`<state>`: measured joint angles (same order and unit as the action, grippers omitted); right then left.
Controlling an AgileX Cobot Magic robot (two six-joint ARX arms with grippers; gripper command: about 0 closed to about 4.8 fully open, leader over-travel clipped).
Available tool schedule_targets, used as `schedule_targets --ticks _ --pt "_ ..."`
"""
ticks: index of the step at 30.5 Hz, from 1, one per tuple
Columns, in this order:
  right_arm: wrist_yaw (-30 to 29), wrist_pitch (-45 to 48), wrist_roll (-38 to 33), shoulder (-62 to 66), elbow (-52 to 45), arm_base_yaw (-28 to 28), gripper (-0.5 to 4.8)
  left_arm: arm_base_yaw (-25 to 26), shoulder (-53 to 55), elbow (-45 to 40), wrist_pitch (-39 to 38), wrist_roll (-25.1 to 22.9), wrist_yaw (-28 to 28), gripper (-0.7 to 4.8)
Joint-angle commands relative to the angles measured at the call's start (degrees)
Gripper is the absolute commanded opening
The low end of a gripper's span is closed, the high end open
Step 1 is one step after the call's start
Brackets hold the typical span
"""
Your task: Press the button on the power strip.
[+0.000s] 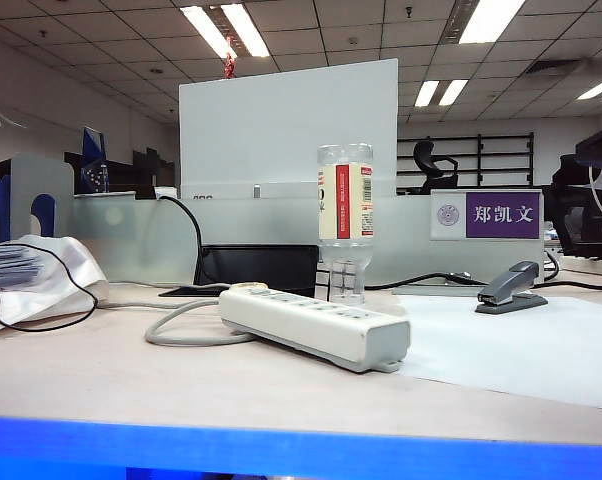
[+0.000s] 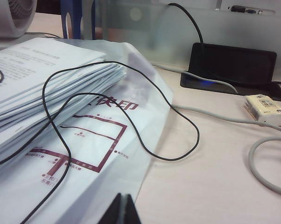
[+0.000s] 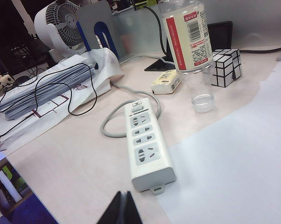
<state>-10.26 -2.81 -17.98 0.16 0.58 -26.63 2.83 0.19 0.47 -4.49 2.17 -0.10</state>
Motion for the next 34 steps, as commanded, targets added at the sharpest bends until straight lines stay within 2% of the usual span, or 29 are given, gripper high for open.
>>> schedule_targets --ticks 1,15,16,18,20,24,26,28,34 --pt "0.09 1.16 0.20 -0.07 -0.09 0.00 0.03 0.07 -0.07 0.09 0.48 -0.24 0.33 -0.03" --pt "0.11 1.09 0.22 -0.07 -0.09 0.02 0.03 0.07 -0.07 0.07 0.48 -0.24 0.31 -0.03" --pt "0.13 0.94 2.25 -0.07 -0.09 0.66 0.03 0.07 -0.07 0.07 0.48 -0.24 0.31 -0.03" --pt "-0.33 0.87 8.74 -0.07 -0.07 4.83 0.03 0.07 -0.07 0.07 0.44 -0.24 0.31 -0.03" --pt "0.24 -0.44 11.41 -0.07 -0.09 11.78 0.03 0.07 -0.07 0.09 0.35 -0.24 0.33 -0.03" --pt "0.26 0.07 12.50 -0.07 -0.09 27.76 0.03 0.07 -0.07 0.07 0.33 -0.24 0.31 -0.03" --pt "0.26 0.04 12.61 -0.07 -0.09 32.63 0.03 0.07 -0.07 0.07 0.33 -0.24 0.31 -0.03" --pt "0.28 0.07 12.96 -0.07 -0.09 34.25 0.03 0.07 -0.07 0.09 0.33 -0.24 0.33 -0.03" --pt "0.59 -0.31 13.46 -0.07 -0.09 34.36 0.03 0.07 -0.07 0.07 0.33 -0.24 0.31 -0.03"
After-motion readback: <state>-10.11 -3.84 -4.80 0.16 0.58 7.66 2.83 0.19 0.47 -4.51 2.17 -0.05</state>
